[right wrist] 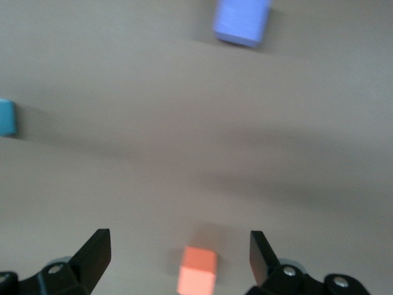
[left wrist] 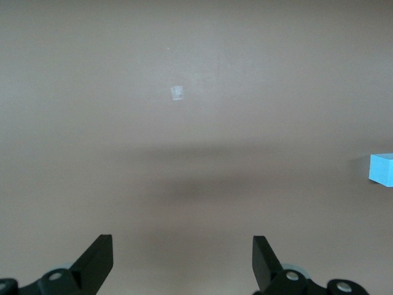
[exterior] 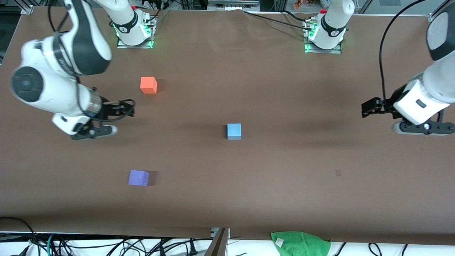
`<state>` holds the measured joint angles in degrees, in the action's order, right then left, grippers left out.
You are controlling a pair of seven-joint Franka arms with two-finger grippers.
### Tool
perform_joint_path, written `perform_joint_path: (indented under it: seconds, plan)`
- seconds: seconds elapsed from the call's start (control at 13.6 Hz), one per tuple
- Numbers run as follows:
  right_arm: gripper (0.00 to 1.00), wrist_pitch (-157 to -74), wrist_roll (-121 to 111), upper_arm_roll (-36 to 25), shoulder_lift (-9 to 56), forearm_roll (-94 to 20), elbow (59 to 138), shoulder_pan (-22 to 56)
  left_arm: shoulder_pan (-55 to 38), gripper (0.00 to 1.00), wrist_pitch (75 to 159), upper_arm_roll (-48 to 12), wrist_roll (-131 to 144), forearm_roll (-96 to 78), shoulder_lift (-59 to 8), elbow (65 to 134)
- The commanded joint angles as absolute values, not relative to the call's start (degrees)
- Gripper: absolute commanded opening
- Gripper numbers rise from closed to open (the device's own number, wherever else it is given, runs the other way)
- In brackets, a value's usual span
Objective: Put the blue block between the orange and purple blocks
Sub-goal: 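Lower the right gripper onto the light blue cube and close it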
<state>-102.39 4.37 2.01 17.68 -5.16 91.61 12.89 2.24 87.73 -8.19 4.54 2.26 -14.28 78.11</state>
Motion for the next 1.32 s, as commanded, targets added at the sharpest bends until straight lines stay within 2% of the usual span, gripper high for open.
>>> perform_joint_path:
  seconds: [0.0, 0.29, 0.44, 0.81, 1.25]
  plan:
    - [1.00, -108.61, 10.70, 2.20, 21.34, -6.50, 90.44, 17.91, -2.18, 1.00, 88.85, 0.14, -1.92, 0.70, -6.35, 86.80]
    - [0.99, -120.65, 27.79, 2.20, 28.98, -6.24, 90.09, 27.39, -2.90, 1.00, 99.47, 1.85, -2.54, 1.32, 2.36, 101.14]
    - [0.99, -124.88, 36.18, 2.11, 34.07, -5.80, 85.63, 31.88, -2.46, 1.00, 97.66, 1.76, -2.37, 1.32, 1.15, 99.94]
    - [0.99, -125.77, 50.41, 1.49, 48.05, 0.94, 71.04, 41.65, -2.46, 1.00, 97.38, 1.67, -1.76, 1.14, 0.00, 98.35]
    - [0.99, -129.55, 57.04, 0.70, 53.43, 6.23, 69.96, 46.67, -2.46, 1.00, 97.38, 1.76, -2.20, 0.88, -0.09, 98.00]
